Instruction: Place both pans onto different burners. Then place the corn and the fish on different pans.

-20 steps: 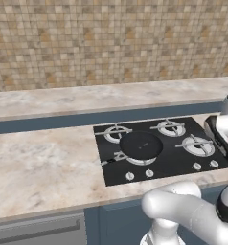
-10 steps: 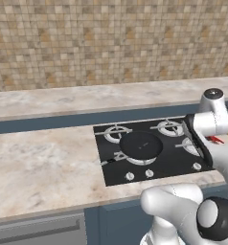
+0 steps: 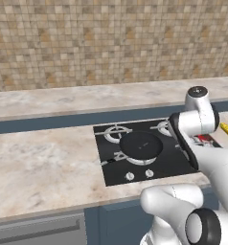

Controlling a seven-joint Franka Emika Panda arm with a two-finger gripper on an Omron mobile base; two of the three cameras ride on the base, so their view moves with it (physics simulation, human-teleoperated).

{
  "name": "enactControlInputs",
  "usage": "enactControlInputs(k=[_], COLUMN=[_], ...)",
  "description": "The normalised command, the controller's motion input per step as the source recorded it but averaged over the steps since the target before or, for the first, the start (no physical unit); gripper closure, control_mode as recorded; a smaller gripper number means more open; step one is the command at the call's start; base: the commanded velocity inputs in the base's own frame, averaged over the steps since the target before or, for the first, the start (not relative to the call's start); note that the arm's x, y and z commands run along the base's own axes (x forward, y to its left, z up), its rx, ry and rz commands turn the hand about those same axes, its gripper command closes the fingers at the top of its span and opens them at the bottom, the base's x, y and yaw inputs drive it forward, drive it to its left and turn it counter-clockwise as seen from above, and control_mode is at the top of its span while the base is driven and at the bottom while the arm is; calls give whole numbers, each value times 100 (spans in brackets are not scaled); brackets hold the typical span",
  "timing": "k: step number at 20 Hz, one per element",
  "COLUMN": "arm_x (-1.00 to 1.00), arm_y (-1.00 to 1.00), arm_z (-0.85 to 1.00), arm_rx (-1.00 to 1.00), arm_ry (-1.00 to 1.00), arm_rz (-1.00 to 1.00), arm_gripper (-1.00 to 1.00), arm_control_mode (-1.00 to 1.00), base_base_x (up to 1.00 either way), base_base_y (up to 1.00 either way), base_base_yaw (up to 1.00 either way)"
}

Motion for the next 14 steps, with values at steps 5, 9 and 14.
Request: enactControlInputs(k=[5, 9, 14], arm_x=[0, 4, 11], arm_y=[60, 56, 41], arm_z=[1, 0, -3], arm_rx=[0, 0, 0], arm_ry=[0, 0, 0], arm_rz=[3, 1, 0], arm_gripper=[100, 100, 100], arm_control_mode=[-100, -100, -100], base_base_x=[0, 0, 0], base_base_y=[0, 0, 0], base_base_yaw=[0, 0, 0])
